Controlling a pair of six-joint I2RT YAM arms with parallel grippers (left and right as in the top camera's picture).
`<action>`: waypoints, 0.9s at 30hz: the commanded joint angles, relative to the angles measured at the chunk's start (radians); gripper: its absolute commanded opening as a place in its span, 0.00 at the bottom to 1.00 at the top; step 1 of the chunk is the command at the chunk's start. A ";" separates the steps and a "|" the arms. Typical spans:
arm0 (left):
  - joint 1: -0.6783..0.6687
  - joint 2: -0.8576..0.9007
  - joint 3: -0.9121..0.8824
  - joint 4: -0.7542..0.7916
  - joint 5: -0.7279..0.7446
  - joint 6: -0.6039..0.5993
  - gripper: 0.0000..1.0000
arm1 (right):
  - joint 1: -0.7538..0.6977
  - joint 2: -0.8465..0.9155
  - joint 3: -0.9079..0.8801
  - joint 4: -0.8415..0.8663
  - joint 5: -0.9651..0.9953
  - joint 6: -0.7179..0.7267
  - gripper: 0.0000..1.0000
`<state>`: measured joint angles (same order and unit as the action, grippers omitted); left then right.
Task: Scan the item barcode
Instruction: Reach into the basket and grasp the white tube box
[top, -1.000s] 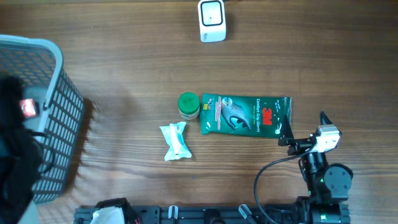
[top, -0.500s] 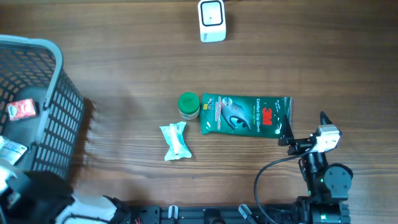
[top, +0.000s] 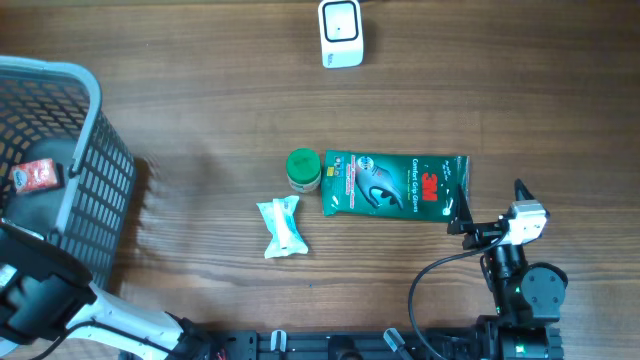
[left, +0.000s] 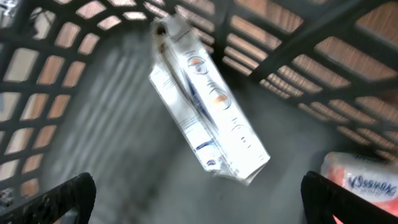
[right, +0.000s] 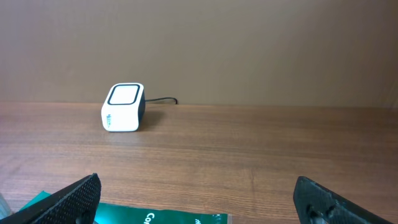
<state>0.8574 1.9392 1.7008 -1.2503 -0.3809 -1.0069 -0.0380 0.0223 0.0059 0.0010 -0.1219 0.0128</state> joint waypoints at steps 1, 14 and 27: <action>-0.005 0.000 -0.051 0.058 -0.028 0.005 1.00 | 0.006 -0.005 -0.001 0.005 0.011 -0.010 1.00; -0.005 0.008 -0.201 0.246 -0.009 0.009 1.00 | 0.006 -0.005 -0.001 0.005 0.011 -0.010 1.00; 0.029 0.040 -0.330 0.361 -0.078 0.005 1.00 | 0.006 -0.005 -0.001 0.005 0.011 -0.011 1.00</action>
<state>0.8677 1.9526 1.4132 -0.9096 -0.4278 -1.0069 -0.0380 0.0223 0.0059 0.0010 -0.1219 0.0128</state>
